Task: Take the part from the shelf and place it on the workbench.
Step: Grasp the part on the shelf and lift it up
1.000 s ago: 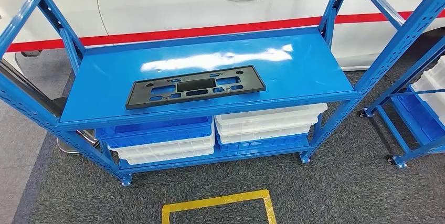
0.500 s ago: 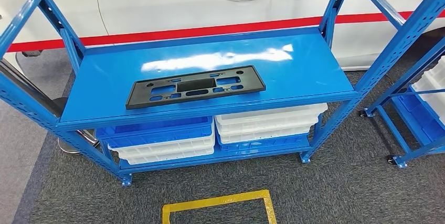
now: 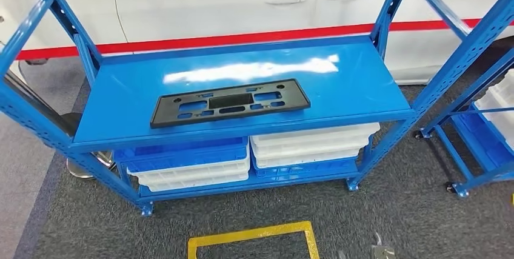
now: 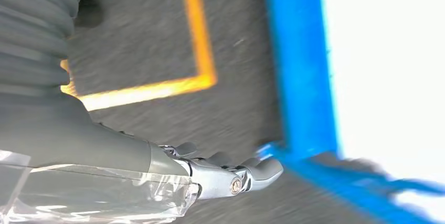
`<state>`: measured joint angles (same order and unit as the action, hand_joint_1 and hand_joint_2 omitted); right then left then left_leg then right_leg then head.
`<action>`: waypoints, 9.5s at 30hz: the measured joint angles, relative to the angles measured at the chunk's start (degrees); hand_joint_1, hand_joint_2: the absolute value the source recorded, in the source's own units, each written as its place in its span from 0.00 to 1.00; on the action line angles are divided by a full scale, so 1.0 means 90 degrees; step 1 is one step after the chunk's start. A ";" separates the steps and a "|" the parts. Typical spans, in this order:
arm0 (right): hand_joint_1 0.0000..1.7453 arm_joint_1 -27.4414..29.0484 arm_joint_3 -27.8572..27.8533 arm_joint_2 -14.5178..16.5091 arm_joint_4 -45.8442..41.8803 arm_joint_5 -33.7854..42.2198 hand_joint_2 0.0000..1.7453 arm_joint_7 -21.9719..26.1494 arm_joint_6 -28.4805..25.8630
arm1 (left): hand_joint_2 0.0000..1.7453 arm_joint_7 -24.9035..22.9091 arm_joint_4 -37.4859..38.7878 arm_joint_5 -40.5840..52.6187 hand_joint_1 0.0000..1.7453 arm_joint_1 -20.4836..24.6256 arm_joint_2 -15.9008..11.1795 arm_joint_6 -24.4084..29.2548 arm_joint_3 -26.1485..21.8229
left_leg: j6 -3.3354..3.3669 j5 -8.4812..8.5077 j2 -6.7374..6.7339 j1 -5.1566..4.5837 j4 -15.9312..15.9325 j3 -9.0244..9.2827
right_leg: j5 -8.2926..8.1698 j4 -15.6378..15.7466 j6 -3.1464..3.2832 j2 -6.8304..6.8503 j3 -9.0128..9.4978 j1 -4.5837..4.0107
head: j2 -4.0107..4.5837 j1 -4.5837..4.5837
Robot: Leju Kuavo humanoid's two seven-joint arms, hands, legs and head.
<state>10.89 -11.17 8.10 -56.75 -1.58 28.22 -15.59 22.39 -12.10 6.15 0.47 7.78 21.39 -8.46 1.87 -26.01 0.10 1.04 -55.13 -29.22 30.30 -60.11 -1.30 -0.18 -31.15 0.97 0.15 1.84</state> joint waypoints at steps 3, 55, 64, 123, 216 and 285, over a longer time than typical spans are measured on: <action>0.00 0.0198 0.0135 0.0052 -0.0641 -0.0108 1.00 0.0119 0.0187 | 0.00 -0.0005 0.0012 0.0033 0.00 -0.0004 0.0030 -0.0046 -0.0001 | 0.0023 0.0041 -0.0015 0.0026 0.0076 0.0037 | 0.0483 -0.1069 -0.0055 0.0000 -0.0543 0.0046 | 0.0000 0.0000; 0.00 0.0103 0.4464 -0.0877 -0.4378 -0.6935 1.00 -0.1712 -0.1793 | 0.00 -0.0262 0.0060 0.1230 0.00 0.0016 -0.0029 -0.0587 0.0340 | -0.0340 -0.0224 0.0018 0.0011 -0.0607 -0.0297 | -0.0303 0.0149 0.0141 0.0018 -0.0113 0.0037 | 0.0000 0.0002; 0.00 -0.0295 0.4187 -0.0828 -0.4608 -0.8903 1.00 -0.1504 -0.2408 | 0.00 -0.0396 0.0060 0.1549 0.00 0.0035 -0.0136 -0.0928 0.0483 | 0.0025 -0.0114 0.0022 -0.0047 -0.0355 -0.0266 | 0.0446 -0.1288 -0.0059 0.0014 -0.0814 0.0031 | 0.0000 0.0000; 0.00 -0.1693 0.4469 0.0186 -0.1927 -0.9196 1.00 -0.3116 -0.2712 | 0.00 -0.0769 0.0080 0.2558 0.00 0.0285 -0.0539 -0.0999 0.0472 | -0.0045 -0.0040 0.0015 0.0011 -0.0372 -0.0335 | -0.0122 -0.0373 0.0056 0.0011 -0.0525 -0.0062 | 0.0000 0.0001; 0.00 -0.1606 0.3975 0.0453 -0.1417 -0.8561 1.00 -0.2401 -0.2727 | 0.00 -0.0704 0.0089 0.3093 0.00 0.0207 -0.0553 -0.1107 0.0137 | -0.0018 0.0057 -0.0025 -0.0039 -0.0270 -0.0401 | 0.0289 -0.0941 0.0144 -0.0028 -0.0766 -0.0121 | 0.0000 -0.0008; 1.00 -0.3052 0.5042 0.0555 0.1115 -0.9265 1.00 -0.3662 -0.2743 | 0.00 -0.0903 0.0087 0.3917 0.00 0.0430 -0.0369 -0.1452 -0.0030 | -0.0158 -0.0020 -0.0055 -0.0055 -0.0232 -0.0185 | -0.0276 0.0136 0.0151 -0.0010 -0.0066 -0.0026 | 0.0000 -0.0007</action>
<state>-16.58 34.20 13.09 -46.72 -84.97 -4.74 -40.28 14.26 -11.32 41.40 4.34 4.46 8.33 -8.73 0.45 -26.19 -0.39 0.55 -57.22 -30.88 27.81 -58.89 0.06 -0.27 -31.74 0.73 0.15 1.78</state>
